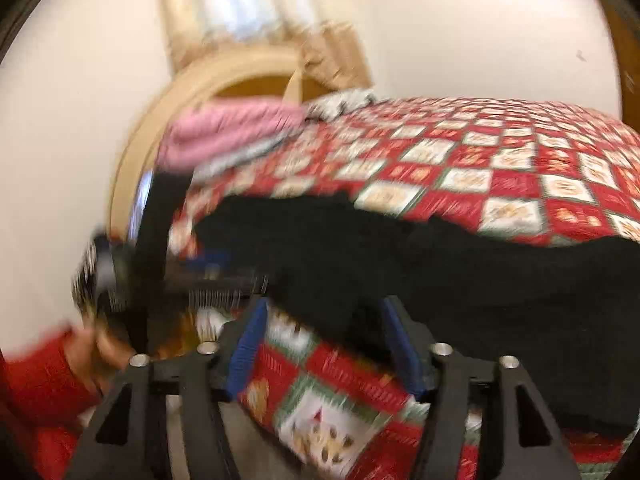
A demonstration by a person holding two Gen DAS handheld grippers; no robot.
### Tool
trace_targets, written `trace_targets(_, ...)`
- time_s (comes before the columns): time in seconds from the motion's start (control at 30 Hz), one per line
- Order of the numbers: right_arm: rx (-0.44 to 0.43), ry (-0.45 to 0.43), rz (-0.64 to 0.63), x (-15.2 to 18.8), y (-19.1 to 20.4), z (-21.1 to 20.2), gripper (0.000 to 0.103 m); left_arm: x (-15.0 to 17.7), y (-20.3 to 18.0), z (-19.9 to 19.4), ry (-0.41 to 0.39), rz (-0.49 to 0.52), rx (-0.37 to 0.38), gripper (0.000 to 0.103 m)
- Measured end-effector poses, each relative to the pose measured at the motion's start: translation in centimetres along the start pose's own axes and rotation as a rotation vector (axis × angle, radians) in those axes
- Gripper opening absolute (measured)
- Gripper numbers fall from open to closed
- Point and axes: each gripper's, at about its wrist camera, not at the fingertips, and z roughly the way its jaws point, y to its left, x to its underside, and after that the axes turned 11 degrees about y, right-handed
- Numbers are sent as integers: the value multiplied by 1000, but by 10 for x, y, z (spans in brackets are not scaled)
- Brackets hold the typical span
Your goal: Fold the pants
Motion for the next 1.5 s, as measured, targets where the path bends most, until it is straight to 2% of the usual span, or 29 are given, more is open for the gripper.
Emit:
trace_targets(0.03, 15, -15, 55, -11, -12, -3, 19, 0, -1, 1, 3, -1, 3, 103)
trace_targets(0.13, 138, -8, 155, -38, -42, 9, 17, 1, -8, 3, 14, 6, 19, 103)
trace_targets(0.23, 264, 36, 168, -54, -57, 43, 17, 2, -19, -2, 4, 41, 22, 103)
trace_targets(0.27, 281, 60, 173, -56, -58, 58, 17, 3, -23, -4, -3, 56, 16, 103)
trace_targets(0.3, 256, 95, 176, -57, -58, 72, 17, 3, -25, -6, -9, 68, 12, 103)
trace_targets(0.33, 196, 147, 174, -55, -52, 92, 18, 3, -26, -8, -15, 76, 9, 103)
trace_targets(0.37, 186, 153, 156, -52, -49, 97, 21, 3, -27, -9, -21, 83, 6, 103)
trace_targets(0.43, 246, 137, 49, -48, -28, 101, 24, 2, -28, -9, -21, 88, 1, 103)
trace_targets(0.47, 215, 145, 25, -48, -24, 99, 24, 2, -29, -8, -18, 90, 3, 103)
trace_targets(0.53, 31, 153, 53, -48, -28, 88, 24, -1, -32, -7, -12, 94, 9, 103)
trace_targets(0.57, -22, 121, 89, -49, -32, 72, 24, -3, -36, -7, -13, 100, 14, 103)
trace_targets(0.63, -27, 20, 132, -50, -42, 37, 24, -8, -44, -12, -33, 115, 22, 103)
trace_targets(0.73, 47, -99, 215, -48, -73, -22, 24, -20, -64, -24, -77, 159, 55, 103)
trace_targets(0.77, 100, -132, 241, -43, -87, -43, 24, -23, -72, -25, -85, 173, 65, 103)
trace_targets(0.8, 159, -144, 259, -39, -97, -58, 24, -28, -82, -26, -96, 192, 81, 103)
trace_targets(0.87, 294, -107, 296, -31, -121, -74, 24, -34, -102, -27, -115, 222, 111, 103)
trace_targets(0.9, 329, -84, 326, -25, -133, -79, 24, -37, -113, -26, -125, 236, 121, 103)
trace_targets(0.97, 331, -57, 366, -16, -145, -79, 24, -38, -136, -22, -136, 264, 125, 103)
trace_targets(1.03, 354, -23, 363, -9, -149, -71, 24, -33, -151, -13, -133, 270, 88, 103)
trace_targets(1.13, 355, 42, 390, 4, -159, -54, 24, -21, -158, 12, -54, 276, 35, 103)
trace_targets(1.2, 356, 65, 422, 8, -166, -40, 24, -15, -151, 25, -4, 248, 59, 103)
trace_targets(1.27, 353, 48, 430, 10, -170, -32, 24, -11, -142, 23, -26, 205, 98, 103)
trace_targets(1.37, 366, 53, 425, 7, -171, -30, 24, -11, -148, 22, -24, 232, 72, 103)
trace_targets(1.43, 376, 46, 418, 5, -166, -34, 24, -13, -148, 19, 3, 228, 89, 103)
trace_targets(1.5, 386, -12, 419, 4, -154, -47, 24, -17, -140, 14, 14, 220, 113, 103)
